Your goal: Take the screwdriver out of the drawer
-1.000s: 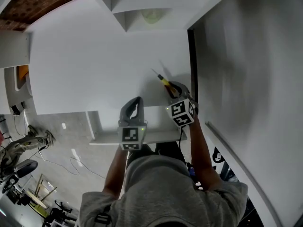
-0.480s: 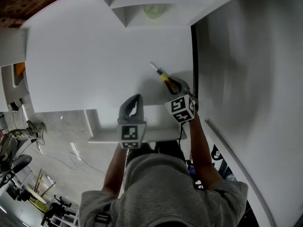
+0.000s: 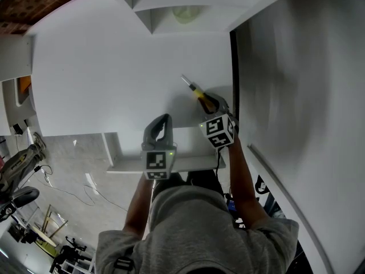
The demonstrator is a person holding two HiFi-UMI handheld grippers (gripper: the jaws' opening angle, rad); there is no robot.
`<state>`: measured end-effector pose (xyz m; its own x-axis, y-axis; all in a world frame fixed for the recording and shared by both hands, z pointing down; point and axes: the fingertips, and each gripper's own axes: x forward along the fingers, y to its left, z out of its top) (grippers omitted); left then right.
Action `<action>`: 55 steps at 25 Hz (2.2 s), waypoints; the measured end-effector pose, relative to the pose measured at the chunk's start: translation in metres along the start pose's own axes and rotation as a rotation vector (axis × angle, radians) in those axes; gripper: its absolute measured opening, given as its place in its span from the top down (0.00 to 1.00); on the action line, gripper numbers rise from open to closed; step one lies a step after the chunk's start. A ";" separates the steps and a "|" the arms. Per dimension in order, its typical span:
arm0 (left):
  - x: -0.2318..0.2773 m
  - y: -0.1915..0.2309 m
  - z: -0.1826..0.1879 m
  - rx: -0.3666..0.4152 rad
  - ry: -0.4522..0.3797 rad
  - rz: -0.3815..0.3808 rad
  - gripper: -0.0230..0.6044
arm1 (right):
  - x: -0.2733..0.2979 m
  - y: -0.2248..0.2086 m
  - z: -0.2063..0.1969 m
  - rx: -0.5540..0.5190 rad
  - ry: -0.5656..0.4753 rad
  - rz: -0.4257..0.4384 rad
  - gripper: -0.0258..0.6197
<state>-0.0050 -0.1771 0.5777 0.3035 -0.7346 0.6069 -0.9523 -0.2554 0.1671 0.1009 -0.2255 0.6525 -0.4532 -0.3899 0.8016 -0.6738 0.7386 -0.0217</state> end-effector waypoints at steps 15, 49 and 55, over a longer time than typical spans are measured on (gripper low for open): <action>-0.019 -0.001 0.011 0.012 -0.037 0.000 0.94 | -0.018 0.003 0.013 0.017 -0.044 -0.029 0.59; -0.179 -0.054 0.075 0.204 -0.290 -0.130 0.94 | -0.231 0.092 0.058 0.196 -0.454 -0.344 0.92; -0.213 -0.057 0.068 0.229 -0.314 -0.142 0.94 | -0.261 0.122 0.055 0.198 -0.497 -0.383 0.94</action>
<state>-0.0131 -0.0491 0.3859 0.4605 -0.8290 0.3174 -0.8790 -0.4756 0.0332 0.1048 -0.0637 0.4076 -0.3439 -0.8476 0.4041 -0.9140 0.4008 0.0629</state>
